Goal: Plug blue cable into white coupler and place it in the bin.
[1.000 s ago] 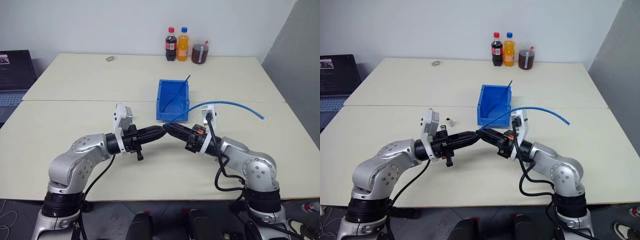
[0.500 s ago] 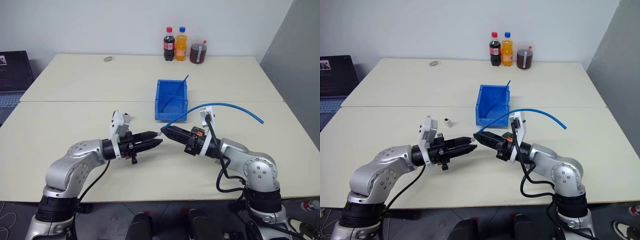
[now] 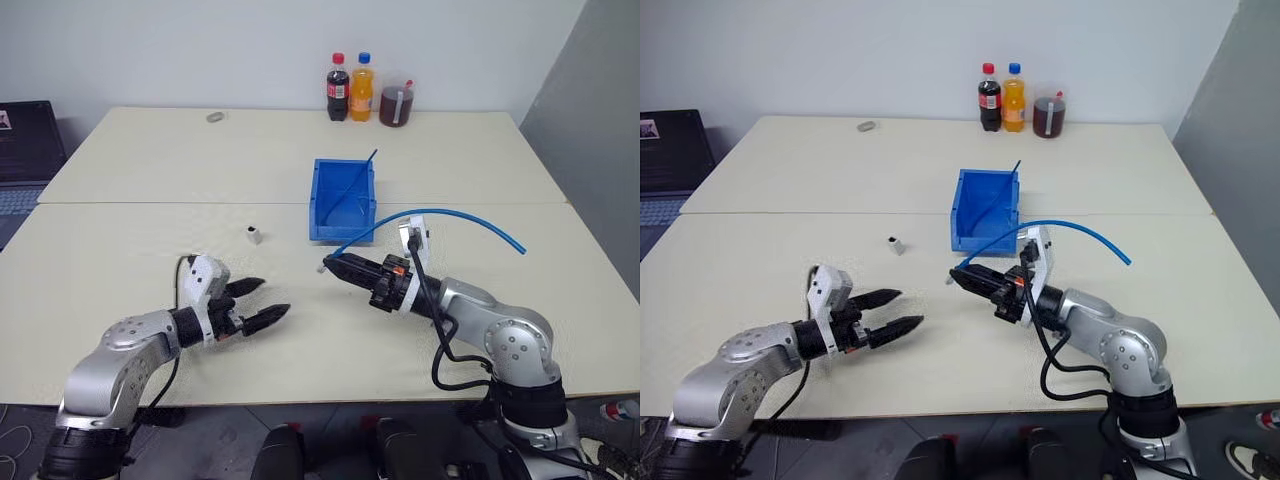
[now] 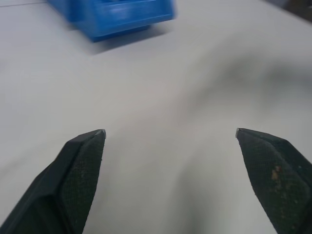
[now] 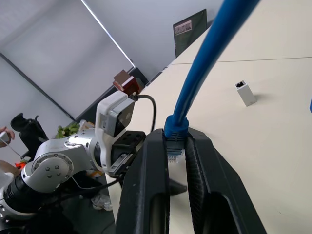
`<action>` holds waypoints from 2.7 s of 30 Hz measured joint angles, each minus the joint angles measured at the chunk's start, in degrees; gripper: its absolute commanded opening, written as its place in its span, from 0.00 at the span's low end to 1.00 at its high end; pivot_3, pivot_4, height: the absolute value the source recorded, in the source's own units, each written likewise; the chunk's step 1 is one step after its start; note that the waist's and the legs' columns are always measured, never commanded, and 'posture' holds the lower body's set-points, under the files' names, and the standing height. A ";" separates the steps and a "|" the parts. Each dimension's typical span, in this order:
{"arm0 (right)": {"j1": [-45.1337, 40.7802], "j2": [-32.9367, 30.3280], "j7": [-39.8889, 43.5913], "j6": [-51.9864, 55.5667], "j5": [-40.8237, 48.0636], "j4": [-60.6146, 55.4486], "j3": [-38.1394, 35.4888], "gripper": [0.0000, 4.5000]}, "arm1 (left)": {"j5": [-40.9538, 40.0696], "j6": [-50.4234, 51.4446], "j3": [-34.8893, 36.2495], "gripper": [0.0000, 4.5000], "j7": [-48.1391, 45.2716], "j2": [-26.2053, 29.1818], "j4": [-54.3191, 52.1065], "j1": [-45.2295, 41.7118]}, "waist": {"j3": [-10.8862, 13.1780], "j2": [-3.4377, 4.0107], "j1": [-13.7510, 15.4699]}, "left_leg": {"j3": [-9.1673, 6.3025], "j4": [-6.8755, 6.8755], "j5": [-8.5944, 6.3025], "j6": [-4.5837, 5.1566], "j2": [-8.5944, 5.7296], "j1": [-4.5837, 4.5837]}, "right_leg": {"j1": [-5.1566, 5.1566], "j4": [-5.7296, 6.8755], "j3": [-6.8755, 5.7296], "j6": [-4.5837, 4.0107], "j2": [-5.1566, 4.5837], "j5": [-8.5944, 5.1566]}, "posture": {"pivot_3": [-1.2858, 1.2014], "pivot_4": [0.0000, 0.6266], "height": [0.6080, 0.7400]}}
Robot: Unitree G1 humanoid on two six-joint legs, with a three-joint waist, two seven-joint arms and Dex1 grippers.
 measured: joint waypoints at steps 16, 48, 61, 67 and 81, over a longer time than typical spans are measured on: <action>-0.67 -0.80 2.34 -1.32 -3.65 0.51 1.67 0.04 | 14.02 -1.41 -5.50 1.00 6.31 0.31 25.97 -21.83 | 0.00 -0.02 0.29 | -0.01 0.01 0.00 0.00 -0.06 -0.09 | -0.01 -0.04 -0.05 0.05 0.00 0.04 | 0.52 0.24 1.00; 0.69 -0.33 0.94 -1.24 -3.64 -0.38 1.62 0.04 | 25.27 -17.82 -11.28 0.64 -1.79 -9.38 69.71 -51.47 | -0.02 -0.04 1.29 | -0.11 0.14 0.00 0.00 -0.11 -0.22 | -0.02 0.01 -0.14 0.07 0.00 0.06 | 0.52 0.24 1.00; 1.22 -0.37 0.80 -1.25 -3.66 -0.47 1.86 0.04 | 25.49 -18.85 -9.47 0.18 -0.07 -9.79 71.35 -51.68 | -0.02 -0.04 1.26 | -0.11 0.15 0.00 0.00 -0.11 -0.22 | -0.02 0.02 -0.14 0.04 0.00 0.08 | 0.52 0.24 1.00; 1.70 -1.12 0.86 -1.28 -3.77 -1.70 1.93 0.04 | 24.99 -19.64 -9.08 0.18 -3.07 -8.94 65.60 -47.47 | -0.02 -0.04 1.25 | -0.10 0.14 0.00 0.00 -0.11 -0.21 | -0.02 0.03 -0.13 -0.18 -0.01 0.21 | 0.52 0.24 1.00; 5.56 -12.33 10.17 -8.53 -12.86 -6.57 6.31 0.04 | 17.81 -10.12 -16.77 0.18 -27.10 2.71 17.17 -20.92 | -0.02 -0.03 0.98 | -0.09 0.17 0.00 0.00 -0.10 -0.14 | -0.01 0.10 -0.10 0.05 -0.03 0.05 | 0.52 0.24 1.00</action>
